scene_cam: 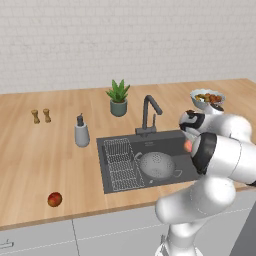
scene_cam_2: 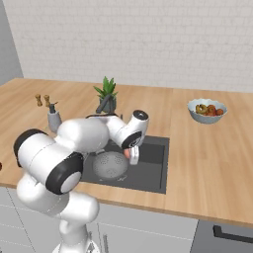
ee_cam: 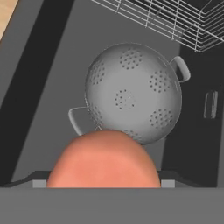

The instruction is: Put the colander in the sink, put the peach, apple in the colander, and turn on the sink faucet and pour water over the colander.

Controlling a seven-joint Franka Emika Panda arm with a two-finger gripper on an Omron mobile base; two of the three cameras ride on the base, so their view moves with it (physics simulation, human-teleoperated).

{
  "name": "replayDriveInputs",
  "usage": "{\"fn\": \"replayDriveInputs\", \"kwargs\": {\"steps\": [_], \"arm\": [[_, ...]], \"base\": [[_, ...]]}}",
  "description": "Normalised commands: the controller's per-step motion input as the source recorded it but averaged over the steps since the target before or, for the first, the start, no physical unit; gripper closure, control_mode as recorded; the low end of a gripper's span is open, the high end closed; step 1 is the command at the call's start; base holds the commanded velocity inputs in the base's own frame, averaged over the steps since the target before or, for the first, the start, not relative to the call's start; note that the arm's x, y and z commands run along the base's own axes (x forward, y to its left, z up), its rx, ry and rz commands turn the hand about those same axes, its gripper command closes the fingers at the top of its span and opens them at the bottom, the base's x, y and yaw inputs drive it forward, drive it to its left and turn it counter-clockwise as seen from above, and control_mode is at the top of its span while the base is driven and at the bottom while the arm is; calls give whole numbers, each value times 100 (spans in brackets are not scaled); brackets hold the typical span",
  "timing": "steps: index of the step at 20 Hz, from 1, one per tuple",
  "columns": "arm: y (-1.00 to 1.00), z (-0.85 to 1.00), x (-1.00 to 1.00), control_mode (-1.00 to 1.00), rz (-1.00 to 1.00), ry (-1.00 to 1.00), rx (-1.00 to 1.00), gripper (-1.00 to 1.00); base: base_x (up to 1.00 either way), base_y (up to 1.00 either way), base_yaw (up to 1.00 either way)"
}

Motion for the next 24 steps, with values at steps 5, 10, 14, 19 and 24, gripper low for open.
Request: {"fn": "replayDriveInputs", "kwargs": {"steps": [5, 10, 14, 19, 24], "arm": [[38, -14, 32, -100, 0, 0, 11, 100], [7, -26, 21, -100, 0, 0, 9, 100], [4, -25, 9, -100, 0, 0, 13, 100], [17, -21, 0, -100, 0, 0, 11, 100], [34, -19, 4, -100, 0, 0, 4, 100]], "base": [[0, 0, 0], [0, 0, 0], [0, 0, 0], [0, 0, 0], [0, 0, 0]]}}
